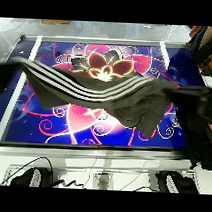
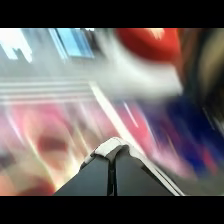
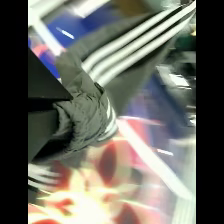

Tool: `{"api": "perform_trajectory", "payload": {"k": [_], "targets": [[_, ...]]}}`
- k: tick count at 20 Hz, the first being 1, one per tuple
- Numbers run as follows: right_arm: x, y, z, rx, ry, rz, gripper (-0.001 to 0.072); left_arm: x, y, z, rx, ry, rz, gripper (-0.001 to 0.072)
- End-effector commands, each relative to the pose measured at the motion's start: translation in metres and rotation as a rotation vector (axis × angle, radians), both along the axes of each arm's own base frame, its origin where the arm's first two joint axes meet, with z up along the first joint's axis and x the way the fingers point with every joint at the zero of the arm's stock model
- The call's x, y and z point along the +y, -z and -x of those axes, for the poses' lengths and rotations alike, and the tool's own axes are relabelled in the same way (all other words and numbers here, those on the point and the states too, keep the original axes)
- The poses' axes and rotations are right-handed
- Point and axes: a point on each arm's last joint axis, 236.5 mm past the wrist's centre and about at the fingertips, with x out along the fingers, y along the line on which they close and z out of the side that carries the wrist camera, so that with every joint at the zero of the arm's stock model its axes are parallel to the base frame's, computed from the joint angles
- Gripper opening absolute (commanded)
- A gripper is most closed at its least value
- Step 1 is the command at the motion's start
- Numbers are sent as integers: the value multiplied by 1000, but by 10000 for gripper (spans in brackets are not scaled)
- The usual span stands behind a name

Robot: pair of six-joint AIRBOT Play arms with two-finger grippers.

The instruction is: Fold the clothes and pants, and hang the long-sleeved shirts on hangers.

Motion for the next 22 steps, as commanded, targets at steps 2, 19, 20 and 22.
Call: {"api": "perform_trajectory", "payload": {"k": [2,19,20,22], "targets": [[4,-80,52,-142,32,-110,21,42,-128,95,-518,-361,42,23],[-37,295,-240,840,343,-10,23,-69,302,-195,671,221,-104,22],[-41,308,-244,860,357,-4,23,-70,304,-195,680,222,-99,22],[-54,323,-245,882,379,30,23,-69,294,-190,694,214,-59,22]]}}
